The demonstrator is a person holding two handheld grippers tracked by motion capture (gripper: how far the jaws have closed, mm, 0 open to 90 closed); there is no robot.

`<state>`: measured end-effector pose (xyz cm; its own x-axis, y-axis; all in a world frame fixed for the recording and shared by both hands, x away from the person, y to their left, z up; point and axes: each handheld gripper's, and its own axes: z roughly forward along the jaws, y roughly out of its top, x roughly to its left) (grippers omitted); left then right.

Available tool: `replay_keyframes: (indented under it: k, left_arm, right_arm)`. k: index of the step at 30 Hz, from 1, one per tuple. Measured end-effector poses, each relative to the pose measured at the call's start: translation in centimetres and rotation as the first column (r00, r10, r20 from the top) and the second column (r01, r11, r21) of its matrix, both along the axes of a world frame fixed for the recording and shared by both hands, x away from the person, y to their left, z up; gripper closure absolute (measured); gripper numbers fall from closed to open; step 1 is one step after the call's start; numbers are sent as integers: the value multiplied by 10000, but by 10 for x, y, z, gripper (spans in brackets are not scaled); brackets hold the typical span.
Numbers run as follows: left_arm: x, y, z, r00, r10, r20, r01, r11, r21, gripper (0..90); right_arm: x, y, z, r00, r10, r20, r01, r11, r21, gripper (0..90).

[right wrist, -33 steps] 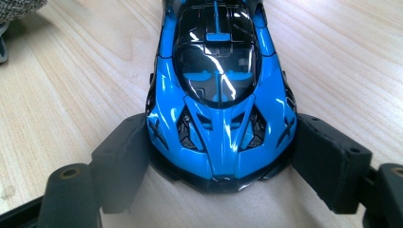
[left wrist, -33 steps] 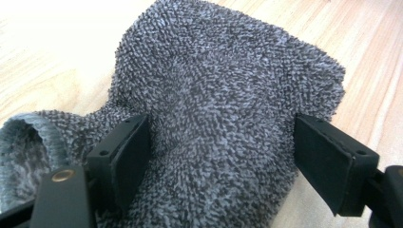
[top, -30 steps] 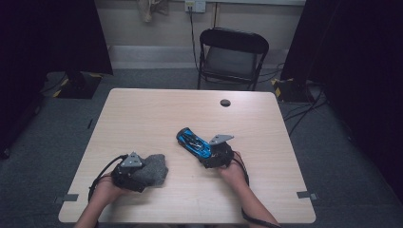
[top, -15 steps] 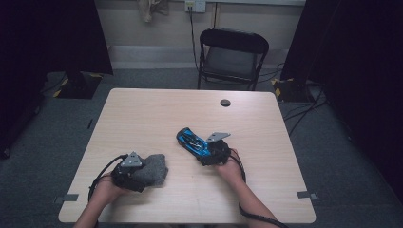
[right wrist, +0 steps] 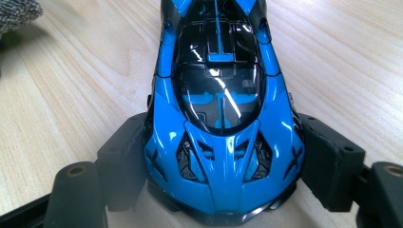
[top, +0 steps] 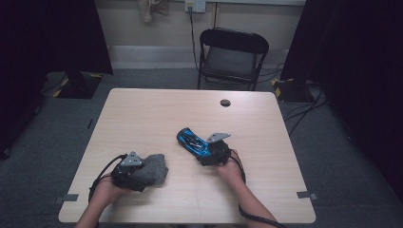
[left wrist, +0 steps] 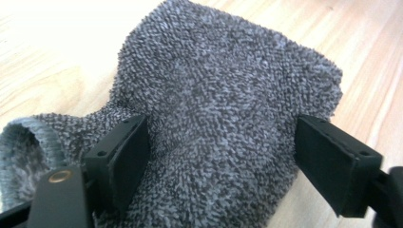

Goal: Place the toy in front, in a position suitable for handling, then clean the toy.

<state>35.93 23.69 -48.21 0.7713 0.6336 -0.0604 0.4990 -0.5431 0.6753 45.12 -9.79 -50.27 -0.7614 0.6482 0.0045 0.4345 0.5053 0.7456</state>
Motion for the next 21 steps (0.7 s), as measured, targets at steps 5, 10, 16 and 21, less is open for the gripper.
replay_keyframes:
  k: [5,10,16,21]
  left_arm:
    - [-1,2,16,9991,357,228,-351,9990,-269,170]
    - [-1,5,24,9971,461,603,-449,9988,-218,166]
    - [8,2,15,9992,201,345,-198,9998,-95,214]
    - [11,-5,7,9999,30,152,-33,9997,254,221]
  right_arm:
    - [0,0,0,10000,-10,-4,10,10000,0,259]
    - [0,0,0,10000,-10,-3,10,10000,0,259]
    - [0,0,0,10000,-13,-5,13,10000,0,258]
    - [0,0,0,10000,-14,-7,14,10000,-1,258]
